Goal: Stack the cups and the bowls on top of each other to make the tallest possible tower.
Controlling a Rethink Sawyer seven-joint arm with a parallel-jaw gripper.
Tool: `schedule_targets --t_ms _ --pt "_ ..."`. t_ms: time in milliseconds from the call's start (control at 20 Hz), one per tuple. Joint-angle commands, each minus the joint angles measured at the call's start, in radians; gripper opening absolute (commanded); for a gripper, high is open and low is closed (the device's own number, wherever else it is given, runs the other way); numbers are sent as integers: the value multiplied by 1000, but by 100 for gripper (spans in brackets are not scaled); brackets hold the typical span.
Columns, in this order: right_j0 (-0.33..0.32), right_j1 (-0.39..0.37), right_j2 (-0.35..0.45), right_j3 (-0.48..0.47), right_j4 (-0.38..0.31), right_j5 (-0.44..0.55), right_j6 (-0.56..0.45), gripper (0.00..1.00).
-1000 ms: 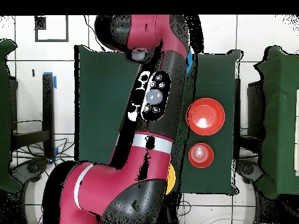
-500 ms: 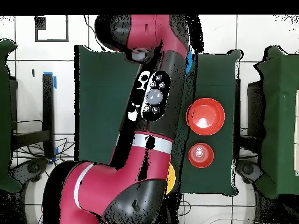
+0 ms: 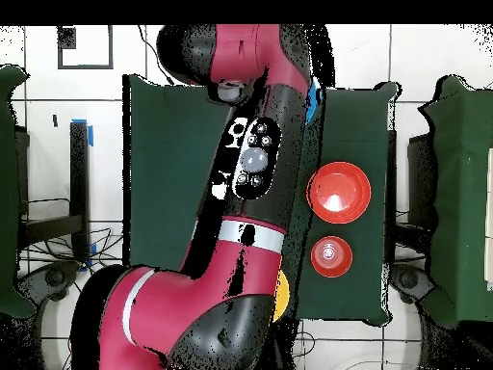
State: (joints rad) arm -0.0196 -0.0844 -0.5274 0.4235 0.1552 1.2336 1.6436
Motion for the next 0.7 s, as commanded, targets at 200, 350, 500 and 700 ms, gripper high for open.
schedule_targets --t_ms 200,350,500,700 --pt "5 42 79 36 -33 26 -31 100" --pt "5 44 79 32 -32 28 -30 100" --pt "4 43 78 33 -33 27 -31 100" --pt "4 46 75 28 -33 42 -34 100"
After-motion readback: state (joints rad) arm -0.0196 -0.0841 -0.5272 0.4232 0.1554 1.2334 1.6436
